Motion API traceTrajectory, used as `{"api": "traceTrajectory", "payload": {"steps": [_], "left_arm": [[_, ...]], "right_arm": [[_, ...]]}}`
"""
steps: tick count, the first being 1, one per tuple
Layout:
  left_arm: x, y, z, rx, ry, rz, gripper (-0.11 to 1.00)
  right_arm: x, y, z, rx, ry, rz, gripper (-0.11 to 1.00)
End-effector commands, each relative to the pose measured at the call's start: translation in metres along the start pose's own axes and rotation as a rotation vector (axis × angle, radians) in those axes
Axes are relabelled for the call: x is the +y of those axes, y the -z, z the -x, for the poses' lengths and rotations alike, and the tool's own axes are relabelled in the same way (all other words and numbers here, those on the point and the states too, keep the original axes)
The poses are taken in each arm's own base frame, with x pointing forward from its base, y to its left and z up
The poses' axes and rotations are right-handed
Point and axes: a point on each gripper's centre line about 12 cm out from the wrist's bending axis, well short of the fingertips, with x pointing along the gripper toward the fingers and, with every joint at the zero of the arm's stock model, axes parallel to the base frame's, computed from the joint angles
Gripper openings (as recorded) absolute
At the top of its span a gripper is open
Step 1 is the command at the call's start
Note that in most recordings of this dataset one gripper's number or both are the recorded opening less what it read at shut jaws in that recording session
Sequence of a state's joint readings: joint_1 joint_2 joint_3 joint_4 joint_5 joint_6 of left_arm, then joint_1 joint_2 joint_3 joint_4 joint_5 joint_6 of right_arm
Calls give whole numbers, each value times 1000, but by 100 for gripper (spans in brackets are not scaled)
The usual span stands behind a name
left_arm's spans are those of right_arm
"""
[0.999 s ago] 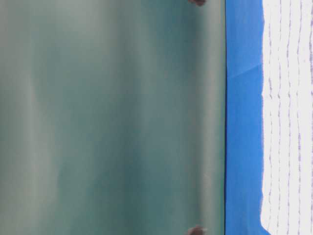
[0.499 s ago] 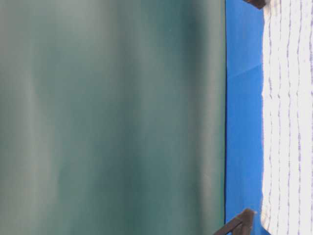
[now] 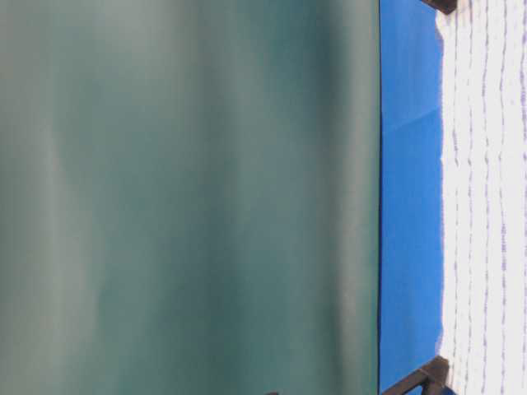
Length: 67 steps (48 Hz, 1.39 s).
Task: Fold the blue towel.
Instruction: 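Move both grippers to the far corners of the striped towel and grasp them, then lift the far edge and fold it toward the near edge with both grippers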
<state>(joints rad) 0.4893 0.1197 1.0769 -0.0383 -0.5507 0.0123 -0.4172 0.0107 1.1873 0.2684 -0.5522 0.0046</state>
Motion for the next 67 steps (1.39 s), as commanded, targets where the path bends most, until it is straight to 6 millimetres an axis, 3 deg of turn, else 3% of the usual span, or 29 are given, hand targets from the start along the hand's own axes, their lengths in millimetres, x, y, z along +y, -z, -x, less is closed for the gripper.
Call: {"api": "traceTrajectory", "payload": {"steps": [1, 4, 12, 30, 43, 53, 67], "left_arm": [[1, -5, 1, -23, -2, 2, 5], [1, -5, 0, -21, -2, 2, 5], [1, -7, 2, -26, -2, 2, 5], [-9, -41, 29, -87, 29, -15, 5], [-18, -40, 34, -85, 54, -26, 5], [-41, -41, 48, -114, 126, -54, 4], [-81, -37, 86, -153, 277, -66, 5]], "right_arm": [[3, -5, 0, -22, -8, 2, 12], [3, -5, 0, -23, -8, 2, 6], [3, -7, 1, -31, -9, 1, 6], [8, -33, 23, -105, -45, -9, 6], [9, -31, 25, -81, -50, -11, 6], [26, -28, 35, -42, -112, 9, 6], [57, -28, 70, -23, -248, -23, 6]]}}
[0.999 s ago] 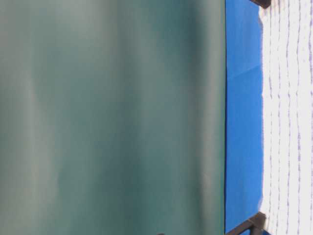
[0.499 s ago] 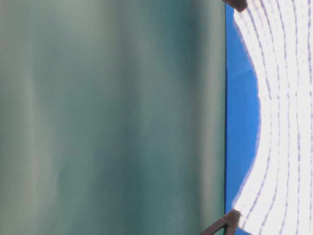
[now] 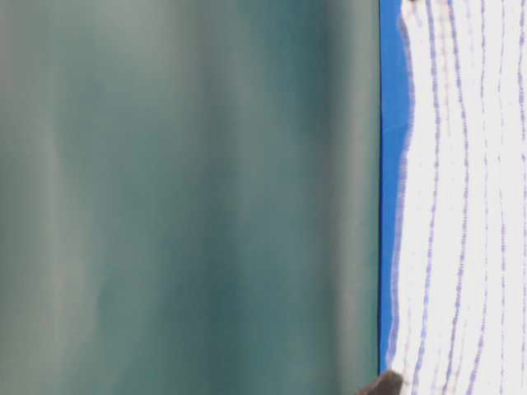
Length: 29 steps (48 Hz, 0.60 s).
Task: Fold the blue towel.
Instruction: 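Lift the far edge and fold it toward the near edge with both grippers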
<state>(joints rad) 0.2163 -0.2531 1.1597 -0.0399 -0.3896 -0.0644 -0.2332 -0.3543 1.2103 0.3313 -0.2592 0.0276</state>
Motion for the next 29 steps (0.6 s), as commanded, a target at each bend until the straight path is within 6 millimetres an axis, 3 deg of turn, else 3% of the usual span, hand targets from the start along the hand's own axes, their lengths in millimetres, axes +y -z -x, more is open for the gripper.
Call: {"api": "traceTrajectory", "payload": {"steps": [1, 14, 29], "left_arm": [[-13, -7, 11, -42, 45, 2, 5], [-53, -5, 41, -91, 212, 11, 5], [-90, 4, 50, -58, 353, -20, 5]], "right_arm": [[13, -5, 12, -23, -52, -11, 6], [41, 5, 39, -11, -190, -48, 6], [71, 22, 49, 55, -298, -83, 6]]}}
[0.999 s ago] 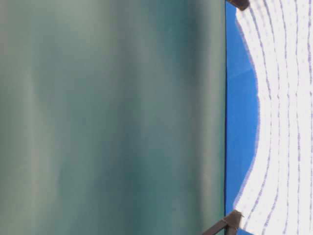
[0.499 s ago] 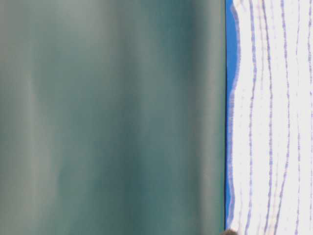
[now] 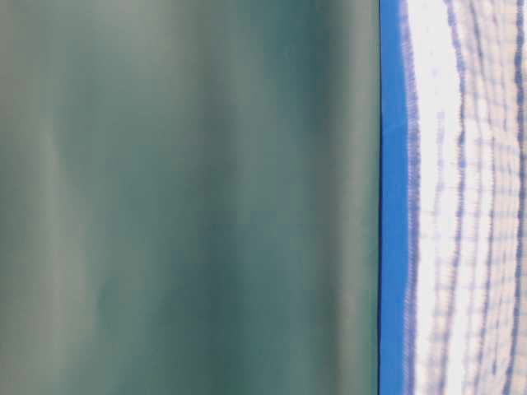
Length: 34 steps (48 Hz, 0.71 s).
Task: Fold the blue towel.
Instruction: 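Lift the far edge and fold it toward the near edge with both grippers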
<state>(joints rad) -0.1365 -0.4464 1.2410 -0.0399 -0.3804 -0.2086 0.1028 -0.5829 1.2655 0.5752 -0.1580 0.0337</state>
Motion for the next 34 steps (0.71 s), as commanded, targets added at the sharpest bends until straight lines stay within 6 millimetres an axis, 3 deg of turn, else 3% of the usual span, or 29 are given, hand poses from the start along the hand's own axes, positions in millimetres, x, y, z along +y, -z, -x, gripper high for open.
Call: {"api": "traceTrajectory", "payload": {"steps": [1, 19, 34], "left_arm": [[-8, -3, -2, -7, 29, -8, 5], [-8, 5, -7, 42, 23, -14, 5], [-6, 12, -15, 85, 10, -12, 5]], "right_arm": [[8, -1, -3, -6, -21, -7, 6], [15, 10, -24, 67, 5, 14, 6], [15, 11, -28, 80, 13, 17, 6]]}}
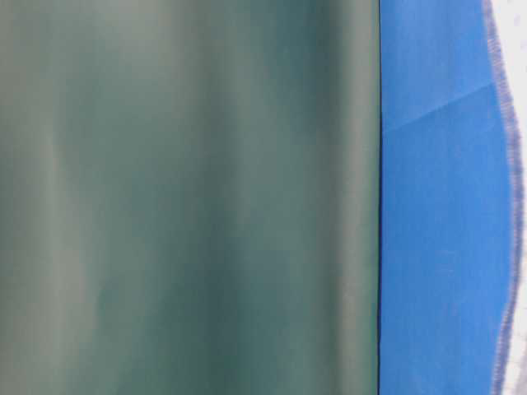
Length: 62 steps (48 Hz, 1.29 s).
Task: Fold the blue towel.
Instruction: 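Lift the far edge and fold it toward the near edge with both grippers, then open both grippers and raise them off the folded towel, then grasp the short ends of the folded towel with left and right grippers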
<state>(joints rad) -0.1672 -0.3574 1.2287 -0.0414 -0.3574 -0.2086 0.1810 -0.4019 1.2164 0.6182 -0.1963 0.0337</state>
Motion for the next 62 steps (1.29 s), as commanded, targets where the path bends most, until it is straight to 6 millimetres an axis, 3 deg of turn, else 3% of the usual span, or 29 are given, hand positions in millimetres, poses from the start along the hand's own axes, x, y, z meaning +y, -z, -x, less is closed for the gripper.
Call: {"api": "traceTrajectory", "payload": {"steps": [1, 5, 8, 15, 19, 22, 33, 48, 62], "left_arm": [[-3, -7, -3, -17, 7, 2, 5], [-3, -6, -4, -13, 6, 4, 10], [-2, -6, -4, -13, 5, 5, 26], [0, -5, -2, -4, -5, 7, 70], [5, -6, 0, 4, -24, 15, 67], [8, -8, 1, 10, -37, 19, 62], [20, -19, 3, -4, -80, 22, 58], [43, -30, -1, -18, -161, -36, 58], [66, -13, -20, 80, -227, -17, 57]], "right_arm": [[6, -7, 0, -20, -15, 2, 6], [6, -6, 0, -20, -16, 3, 7], [7, -6, 0, -18, -19, 3, 15], [10, -5, 0, -16, -30, 14, 58], [10, -6, 0, -19, -31, 22, 82], [10, -6, 0, -21, -32, 25, 92], [6, -11, 2, -50, -20, 20, 88], [-23, -30, 2, -108, 84, 41, 88], [-52, -24, -12, -94, 200, 43, 88]]}}
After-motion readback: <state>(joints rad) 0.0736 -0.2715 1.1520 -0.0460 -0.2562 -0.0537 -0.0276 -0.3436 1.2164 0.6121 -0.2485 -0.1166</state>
